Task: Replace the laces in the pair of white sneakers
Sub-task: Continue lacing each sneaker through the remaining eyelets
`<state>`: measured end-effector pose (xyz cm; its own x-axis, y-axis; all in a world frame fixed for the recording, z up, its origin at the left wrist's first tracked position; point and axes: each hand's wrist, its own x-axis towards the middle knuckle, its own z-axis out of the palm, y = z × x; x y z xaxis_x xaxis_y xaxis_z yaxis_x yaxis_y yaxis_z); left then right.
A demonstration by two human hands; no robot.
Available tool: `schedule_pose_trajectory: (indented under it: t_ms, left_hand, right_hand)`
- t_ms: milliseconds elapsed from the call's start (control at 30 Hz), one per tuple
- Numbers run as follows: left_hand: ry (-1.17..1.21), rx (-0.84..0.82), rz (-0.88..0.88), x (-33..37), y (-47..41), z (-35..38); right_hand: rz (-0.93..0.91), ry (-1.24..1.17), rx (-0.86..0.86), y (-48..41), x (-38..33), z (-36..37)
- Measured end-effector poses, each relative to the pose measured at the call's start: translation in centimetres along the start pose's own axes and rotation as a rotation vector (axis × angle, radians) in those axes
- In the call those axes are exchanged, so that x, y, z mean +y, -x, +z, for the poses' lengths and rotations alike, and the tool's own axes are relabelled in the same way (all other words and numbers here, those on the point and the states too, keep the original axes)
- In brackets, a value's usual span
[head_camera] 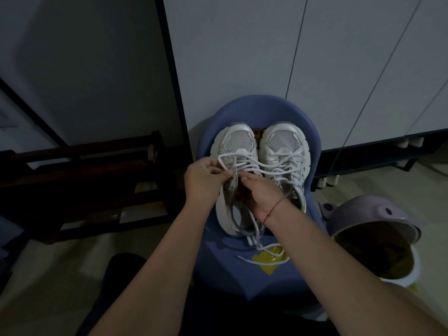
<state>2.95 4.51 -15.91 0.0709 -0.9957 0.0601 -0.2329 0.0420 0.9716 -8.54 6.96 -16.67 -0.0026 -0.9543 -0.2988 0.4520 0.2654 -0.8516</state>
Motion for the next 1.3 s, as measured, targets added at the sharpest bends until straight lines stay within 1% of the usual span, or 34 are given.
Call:
schedule_pose_trajectory:
  t_ms: [100,233,333,433,533,633,733,900,967,1000,1033,1067,1100,1133,1167,1200,1233,1267,1300]
  left_hand:
    - [0.099,-0.017,-0.03,-0.2,0.1,0.0]
    - [0.193,-0.056,-0.138,-0.3,0.2,0.3]
    - [0.258,-0.097,-0.212,-0.3,0.1,0.5]
    - [0.255,-0.149,-0.26,-0.5,0.1,0.6]
    - [0.151,-0.157,-0.285,-1.0,-0.2,0.8]
    - [0.103,-0.141,-0.272,-1.1,-0.4,0.7]
    - [0.08,-0.138,-0.211,-1.0,-0.4,0.4]
    - [0.054,-0.136,-0.126,-1.0,-0.1,-0.3]
    - [0.076,-0.123,-0.116,-1.0,0.1,-0.3]
    - [0.09,-0.114,-0.121,-1.0,0.1,-0.3]
    - [0.102,-0.106,-0.129,-1.0,0.2,-0.2]
    - [0.11,-0.101,-0.138,-1.1,0.2,-0.2]
    - [0.115,-0.098,-0.146,-1.2,0.1,-0.2]
    - [0.118,-0.099,-0.153,-1.2,0.0,-0.2]
    - [0.117,-0.101,-0.159,-1.2,0.0,-0.1]
    - [0.116,-0.102,-0.163,-1.3,0.0,-0.1]
    - [0.113,-0.101,-0.165,-1.3,-0.1,-0.1]
    - [0.114,-0.098,-0.167,-1.3,-0.1,-0.1]
    - [0.118,-0.093,-0.169,-1.3,-0.1,-0.1]
  right_hand:
    - [-0.002,0.025,0.024,-0.2,0.2,-0.1]
    - [-0.006,0.045,0.025,-0.1,0.3,0.0]
    - [-0.009,0.104,0.065,-0.2,0.3,0.1]
    - [0.0,0.176,0.119,-0.2,0.5,0.2]
    - [-0.003,0.207,0.153,-0.2,0.6,0.2]
    - [-0.025,0.187,0.165,0.0,0.7,0.2]
    - [-0.064,0.199,0.197,0.0,1.1,0.3]
    - [-0.117,0.28,0.214,-0.3,1.5,0.3]
    - [-0.133,0.425,0.193,0.0,1.5,0.1]
    - [-0.144,0.554,0.177,0.2,1.4,-0.1]
    - [-0.169,0.742,0.147,0.6,1.1,-0.3]
    - [-0.193,0.981,0.089,1.0,0.6,-0.5]
    - [-0.193,1.232,-0.006,1.7,0.0,-0.6]
    - [-0.156,1.426,-0.132,2.5,-0.6,-0.6]
    - [-0.073,1.533,-0.265,3.4,-1.0,-0.6]
    - [0.053,1.55,-0.381,4.1,-1.1,-0.7]
    - [0.177,1.537,-0.459,4.8,-1.2,-0.8]
    - [0.234,1.559,-0.471,5.1,-1.2,-1.0]
    - [0.219,1.622,-0.438,5.1,-1.5,-1.2]
